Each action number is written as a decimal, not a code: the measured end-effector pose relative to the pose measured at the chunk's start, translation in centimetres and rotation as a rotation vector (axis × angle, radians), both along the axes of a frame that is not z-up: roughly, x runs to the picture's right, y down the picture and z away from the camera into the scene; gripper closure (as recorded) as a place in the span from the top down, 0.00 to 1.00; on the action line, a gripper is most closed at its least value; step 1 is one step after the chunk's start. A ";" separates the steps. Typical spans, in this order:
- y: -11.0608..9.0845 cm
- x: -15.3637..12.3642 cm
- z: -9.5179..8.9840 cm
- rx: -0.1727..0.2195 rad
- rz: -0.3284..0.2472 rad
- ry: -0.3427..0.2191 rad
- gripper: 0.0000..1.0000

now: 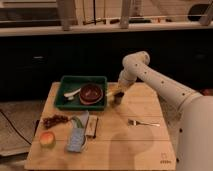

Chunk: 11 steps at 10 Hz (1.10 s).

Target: Place banana in metal cup

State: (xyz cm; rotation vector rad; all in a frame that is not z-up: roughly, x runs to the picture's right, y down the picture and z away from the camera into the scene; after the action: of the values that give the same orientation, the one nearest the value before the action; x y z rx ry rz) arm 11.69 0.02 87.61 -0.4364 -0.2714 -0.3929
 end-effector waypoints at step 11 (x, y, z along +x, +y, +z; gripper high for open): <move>-1.0 0.7 0.0 0.005 -0.024 -0.003 0.80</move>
State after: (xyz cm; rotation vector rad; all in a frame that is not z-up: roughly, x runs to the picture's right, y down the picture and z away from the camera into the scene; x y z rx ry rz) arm 12.35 -1.01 87.58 -0.4342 -0.2677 -0.4177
